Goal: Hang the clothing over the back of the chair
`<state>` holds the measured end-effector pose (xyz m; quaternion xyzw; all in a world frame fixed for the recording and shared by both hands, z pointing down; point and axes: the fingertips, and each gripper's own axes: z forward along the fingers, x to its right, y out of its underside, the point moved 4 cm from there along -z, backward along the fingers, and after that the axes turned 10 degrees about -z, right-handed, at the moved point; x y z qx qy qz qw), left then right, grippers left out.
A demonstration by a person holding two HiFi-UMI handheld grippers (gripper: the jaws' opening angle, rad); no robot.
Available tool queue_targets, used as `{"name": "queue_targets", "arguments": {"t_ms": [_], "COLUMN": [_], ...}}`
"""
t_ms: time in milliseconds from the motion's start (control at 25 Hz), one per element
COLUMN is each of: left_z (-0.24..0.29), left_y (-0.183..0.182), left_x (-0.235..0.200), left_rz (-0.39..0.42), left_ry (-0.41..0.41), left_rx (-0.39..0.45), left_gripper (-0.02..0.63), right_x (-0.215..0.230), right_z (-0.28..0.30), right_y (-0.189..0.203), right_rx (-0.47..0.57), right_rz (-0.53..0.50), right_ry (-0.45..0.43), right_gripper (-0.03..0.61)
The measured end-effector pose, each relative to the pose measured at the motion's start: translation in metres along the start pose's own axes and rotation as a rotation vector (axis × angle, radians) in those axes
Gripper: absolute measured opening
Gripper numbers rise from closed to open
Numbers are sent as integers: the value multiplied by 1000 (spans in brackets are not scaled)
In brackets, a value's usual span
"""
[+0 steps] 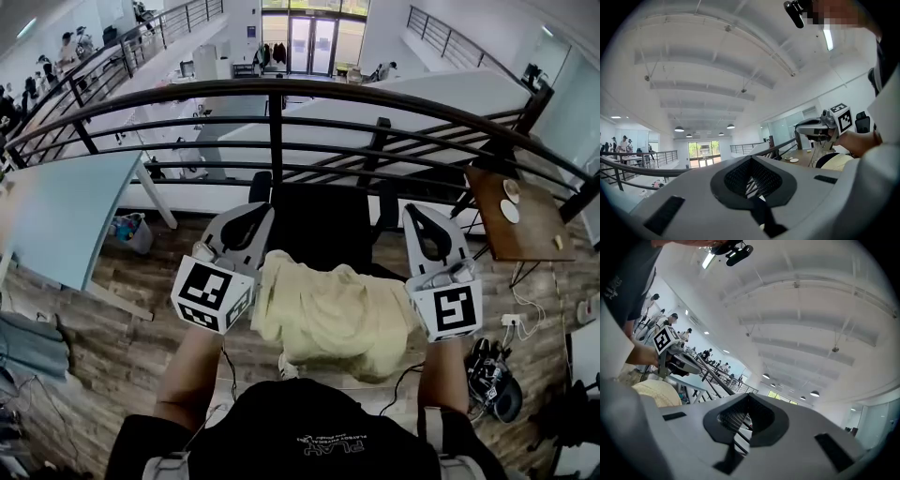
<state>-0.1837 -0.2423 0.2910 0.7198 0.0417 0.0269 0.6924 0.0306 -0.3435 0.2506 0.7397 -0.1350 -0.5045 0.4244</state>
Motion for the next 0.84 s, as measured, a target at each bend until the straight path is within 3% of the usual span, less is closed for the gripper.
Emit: {"name": "queue_targets", "arguments": {"t_ms": [840], "left_z": [8], "left_y": [1], "left_x": [6], "left_rz": [37], "left_ry": [-8], "left_rx": [-9], "left_gripper": [12], "right_x": [-4], "right_z": [0], "right_y": [4], "right_rx": [8], "right_rz": [21], "right_ry": [-25], "right_gripper": [20]}}
